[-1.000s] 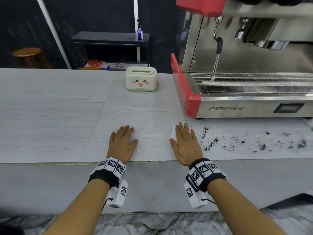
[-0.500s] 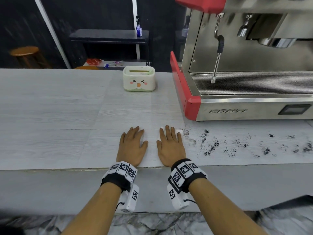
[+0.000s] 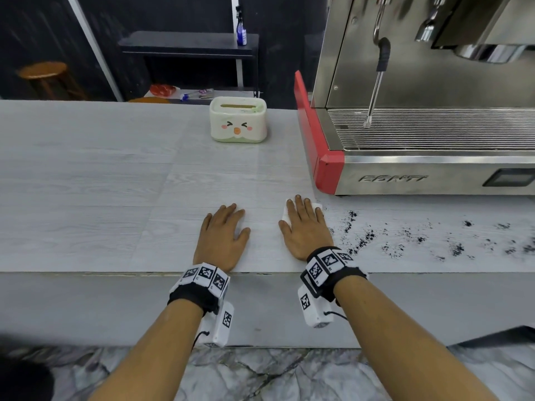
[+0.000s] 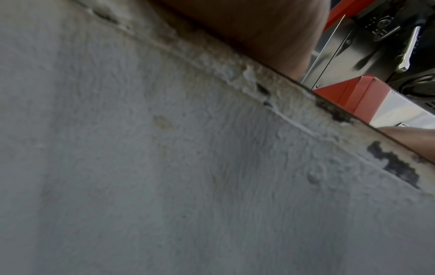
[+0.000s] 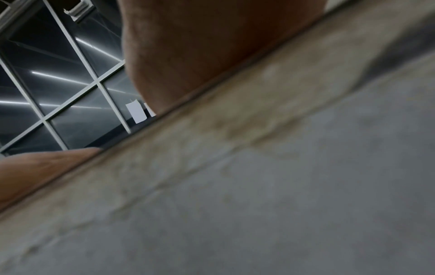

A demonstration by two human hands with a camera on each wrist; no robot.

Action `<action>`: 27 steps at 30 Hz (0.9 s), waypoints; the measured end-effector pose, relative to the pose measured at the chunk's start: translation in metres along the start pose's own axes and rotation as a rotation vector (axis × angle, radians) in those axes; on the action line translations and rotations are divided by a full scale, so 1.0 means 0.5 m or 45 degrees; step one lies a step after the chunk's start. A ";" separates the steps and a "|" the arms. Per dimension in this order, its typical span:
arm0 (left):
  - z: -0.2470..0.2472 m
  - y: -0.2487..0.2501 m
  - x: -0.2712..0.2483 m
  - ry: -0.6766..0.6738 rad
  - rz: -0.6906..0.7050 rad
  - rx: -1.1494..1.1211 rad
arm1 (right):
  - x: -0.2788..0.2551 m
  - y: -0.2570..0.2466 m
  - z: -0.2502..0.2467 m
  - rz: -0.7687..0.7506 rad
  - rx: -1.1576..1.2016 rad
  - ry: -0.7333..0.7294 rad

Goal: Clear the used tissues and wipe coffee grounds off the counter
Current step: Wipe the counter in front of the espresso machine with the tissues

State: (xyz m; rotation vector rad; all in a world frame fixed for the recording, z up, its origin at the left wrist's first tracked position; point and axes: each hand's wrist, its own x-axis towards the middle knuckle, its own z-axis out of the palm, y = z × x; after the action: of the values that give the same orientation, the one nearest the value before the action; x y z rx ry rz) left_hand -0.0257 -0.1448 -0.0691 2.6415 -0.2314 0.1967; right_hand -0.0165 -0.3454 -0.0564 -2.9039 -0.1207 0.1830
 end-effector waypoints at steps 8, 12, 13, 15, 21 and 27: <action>-0.002 0.002 -0.003 -0.018 -0.007 -0.025 | -0.025 0.109 -0.019 0.112 -0.044 0.014; 0.000 0.000 -0.002 -0.013 -0.020 -0.016 | -0.042 0.167 -0.029 0.177 -0.057 0.020; 0.001 -0.001 -0.002 -0.015 -0.025 -0.013 | -0.046 0.177 -0.033 0.198 -0.047 0.005; 0.002 -0.002 -0.001 -0.015 -0.031 -0.015 | -0.054 0.188 -0.042 0.245 -0.009 -0.002; -0.001 0.002 0.000 0.022 -0.031 -0.030 | -0.060 0.085 -0.040 0.067 0.025 0.041; 0.000 -0.001 0.002 0.011 -0.022 -0.019 | 0.008 -0.059 -0.016 -0.080 0.054 -0.078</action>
State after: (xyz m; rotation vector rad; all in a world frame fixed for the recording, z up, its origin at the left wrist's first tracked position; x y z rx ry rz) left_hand -0.0245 -0.1445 -0.0693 2.6268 -0.2065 0.1995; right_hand -0.0137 -0.3183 -0.0424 -2.8486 -0.2154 0.2601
